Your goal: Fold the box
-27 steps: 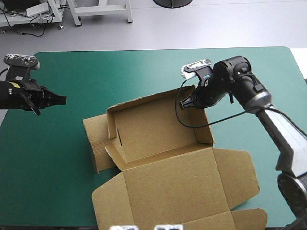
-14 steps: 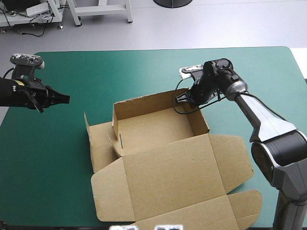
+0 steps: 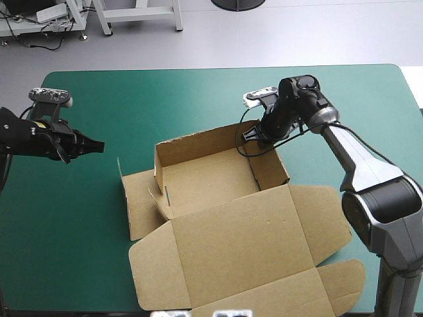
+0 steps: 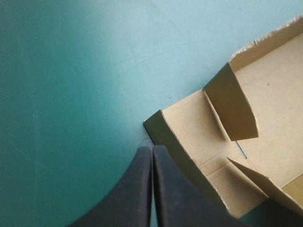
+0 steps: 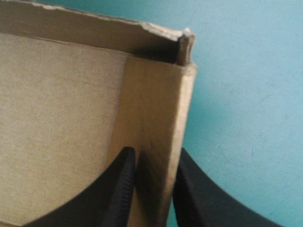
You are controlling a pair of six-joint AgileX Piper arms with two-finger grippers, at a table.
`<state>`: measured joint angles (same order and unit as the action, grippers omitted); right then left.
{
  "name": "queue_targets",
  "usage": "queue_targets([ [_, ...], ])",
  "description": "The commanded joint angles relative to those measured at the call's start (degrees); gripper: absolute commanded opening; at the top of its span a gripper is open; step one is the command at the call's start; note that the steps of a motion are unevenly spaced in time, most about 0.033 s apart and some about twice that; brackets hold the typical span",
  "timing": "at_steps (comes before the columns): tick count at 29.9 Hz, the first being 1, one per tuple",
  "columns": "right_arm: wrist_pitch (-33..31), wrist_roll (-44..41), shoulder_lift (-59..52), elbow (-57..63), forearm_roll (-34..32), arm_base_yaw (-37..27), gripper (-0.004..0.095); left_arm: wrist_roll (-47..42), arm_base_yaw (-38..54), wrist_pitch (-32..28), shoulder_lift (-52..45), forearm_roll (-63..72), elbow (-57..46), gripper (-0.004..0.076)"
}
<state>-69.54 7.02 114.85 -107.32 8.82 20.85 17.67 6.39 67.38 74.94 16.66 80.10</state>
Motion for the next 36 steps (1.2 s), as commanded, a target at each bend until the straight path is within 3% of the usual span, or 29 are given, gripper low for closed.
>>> queue_targets([
  [1, -2.1, 0.9, -3.2, -3.3, -0.6, 0.0, 0.0437, 0.1, -2.1, -4.3, -2.7, 1.2, -1.0, -0.0006],
  [5, -2.1, 0.3, -4.2, -3.5, -0.9, 0.0, 0.0537, -0.5, -4.8, -5.8, -4.5, -1.7, -2.0, -0.0006],
  [11, -2.1, 0.2, -8.7, -3.0, -1.8, 0.0, 0.0535, -4.5, -7.2, -7.6, -6.0, -8.5, -2.6, -0.0006],
  [21, -2.2, -1.9, -16.7, 3.2, -2.2, 0.7, 0.0536, -4.9, -7.2, -12.4, -8.7, -8.4, -10.0, -0.0006],
  [26, -2.2, -2.2, -17.1, 9.8, -5.4, 3.3, 0.0536, -4.9, -7.2, -12.6, -8.7, -8.3, -10.0, -0.0006],
  [36, -1.4, -4.6, -13.3, 9.9, -9.9, 5.1, 0.0536, -4.9, -7.2, -12.6, -8.7, -7.8, -10.0, -0.0006],
])
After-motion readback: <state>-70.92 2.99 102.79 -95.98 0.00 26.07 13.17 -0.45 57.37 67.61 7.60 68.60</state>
